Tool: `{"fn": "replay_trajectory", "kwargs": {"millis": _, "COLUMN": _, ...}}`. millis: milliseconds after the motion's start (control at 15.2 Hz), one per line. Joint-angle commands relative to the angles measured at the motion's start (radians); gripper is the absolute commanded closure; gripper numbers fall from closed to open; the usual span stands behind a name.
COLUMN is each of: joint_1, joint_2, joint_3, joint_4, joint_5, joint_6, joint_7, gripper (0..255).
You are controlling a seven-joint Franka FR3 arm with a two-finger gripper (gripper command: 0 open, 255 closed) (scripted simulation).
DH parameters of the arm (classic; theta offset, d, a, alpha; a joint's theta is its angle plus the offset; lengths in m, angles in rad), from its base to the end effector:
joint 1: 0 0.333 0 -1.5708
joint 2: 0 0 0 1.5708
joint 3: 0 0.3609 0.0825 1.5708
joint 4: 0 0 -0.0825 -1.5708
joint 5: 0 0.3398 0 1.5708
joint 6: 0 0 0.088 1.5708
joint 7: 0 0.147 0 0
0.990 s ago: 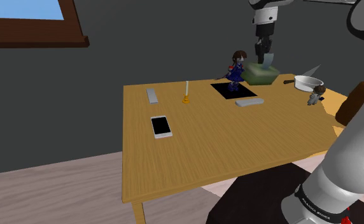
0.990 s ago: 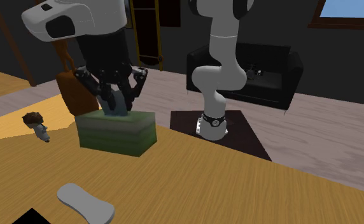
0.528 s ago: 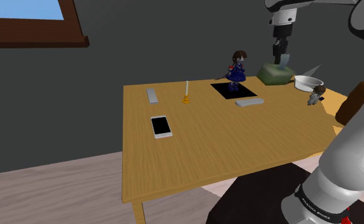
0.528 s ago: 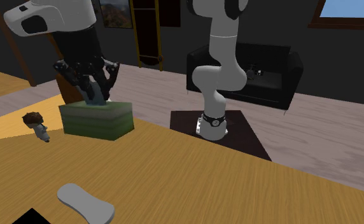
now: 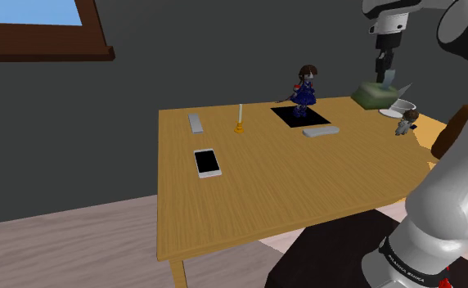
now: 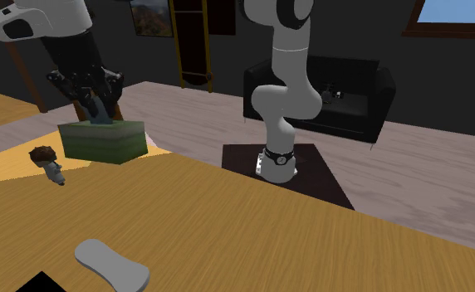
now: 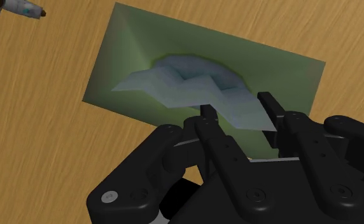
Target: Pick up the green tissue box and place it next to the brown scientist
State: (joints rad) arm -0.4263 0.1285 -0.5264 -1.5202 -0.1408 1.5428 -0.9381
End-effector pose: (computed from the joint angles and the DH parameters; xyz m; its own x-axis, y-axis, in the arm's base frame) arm 0.3116 -0.4422 0.5923 0.9762 -0.0167 -0.2161 -0.0061 -0.9988 0.0495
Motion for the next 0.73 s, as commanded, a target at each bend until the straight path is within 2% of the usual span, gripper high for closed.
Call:
{"fn": "replay_trajectory", "kwargs": {"millis": 0, "joint_1": -0.033, "joint_2": 0.025, "joint_3": -0.021, "joint_4": 0.029, "joint_5": 0.011, "joint_6": 0.004, "joint_7": -0.055, "gripper": 255}}
{"fn": "replay_trajectory", "kwargs": {"millis": 330, "joint_1": -0.131, "joint_2": 0.122, "joint_3": -0.067, "joint_4": 0.134, "joint_5": 0.062, "joint_6": 0.006, "joint_7": -0.192, "gripper": 255}}
{"fn": "replay_trajectory", "kwargs": {"millis": 660, "joint_1": -0.259, "joint_2": 0.252, "joint_3": -0.094, "joint_4": 0.291, "joint_5": 0.136, "joint_6": -0.016, "joint_7": -0.325, "gripper": 255}}
